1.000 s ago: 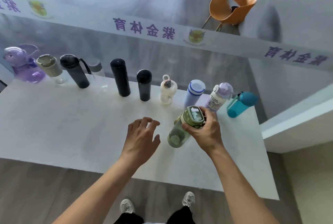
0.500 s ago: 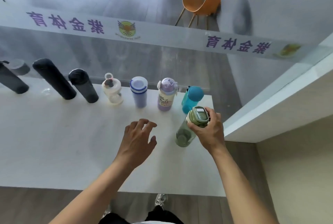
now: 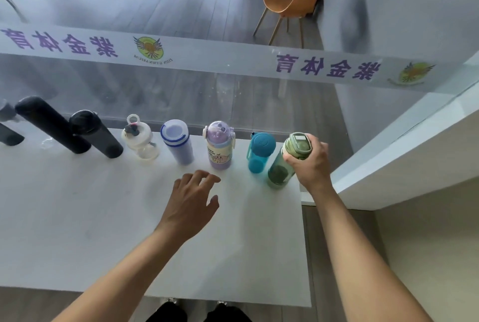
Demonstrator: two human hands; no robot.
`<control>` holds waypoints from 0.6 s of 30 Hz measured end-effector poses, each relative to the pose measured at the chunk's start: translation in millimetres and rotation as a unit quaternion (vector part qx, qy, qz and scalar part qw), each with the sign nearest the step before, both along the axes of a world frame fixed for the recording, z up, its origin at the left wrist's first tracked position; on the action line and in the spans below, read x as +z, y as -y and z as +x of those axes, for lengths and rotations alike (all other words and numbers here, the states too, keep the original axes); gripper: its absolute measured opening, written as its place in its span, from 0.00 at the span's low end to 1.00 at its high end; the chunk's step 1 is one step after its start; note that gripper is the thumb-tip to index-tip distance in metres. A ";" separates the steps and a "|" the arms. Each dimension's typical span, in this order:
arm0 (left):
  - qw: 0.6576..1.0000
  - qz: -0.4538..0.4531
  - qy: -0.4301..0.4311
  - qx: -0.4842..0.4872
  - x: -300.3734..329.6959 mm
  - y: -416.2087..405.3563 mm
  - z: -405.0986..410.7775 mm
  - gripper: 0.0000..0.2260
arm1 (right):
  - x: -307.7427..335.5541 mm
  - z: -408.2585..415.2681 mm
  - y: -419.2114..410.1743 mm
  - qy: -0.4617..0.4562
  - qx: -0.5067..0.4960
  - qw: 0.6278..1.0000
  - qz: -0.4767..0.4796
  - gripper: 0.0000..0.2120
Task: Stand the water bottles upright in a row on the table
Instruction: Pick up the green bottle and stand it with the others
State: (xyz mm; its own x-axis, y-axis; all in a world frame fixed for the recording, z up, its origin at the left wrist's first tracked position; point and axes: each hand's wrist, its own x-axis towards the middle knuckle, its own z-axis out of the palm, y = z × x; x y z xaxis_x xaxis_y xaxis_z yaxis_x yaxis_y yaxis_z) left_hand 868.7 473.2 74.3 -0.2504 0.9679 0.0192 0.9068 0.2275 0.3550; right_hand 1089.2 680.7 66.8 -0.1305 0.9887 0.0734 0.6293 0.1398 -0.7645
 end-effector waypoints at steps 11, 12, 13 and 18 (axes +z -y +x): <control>0.990 -0.001 -0.062 -0.127 7.0 -155.0 45.1 0.29 | -8.0 -5.8 -48.6 0.012 0.005 1.000 0.027 0.36; 0.989 -0.028 -0.069 -0.126 4.5 -168.9 47.2 0.31 | -8.4 -5.7 -50.3 0.014 0.006 1.000 0.027 0.36; 0.988 -0.059 -0.070 -0.124 0.2 -180.9 48.0 0.32 | -9.1 -5.2 -51.8 0.017 0.007 0.999 0.027 0.36; 0.984 -0.122 -0.022 -0.132 -23.1 -204.5 40.7 0.31 | -10.2 -1.3 -52.9 0.020 0.021 0.999 0.027 0.36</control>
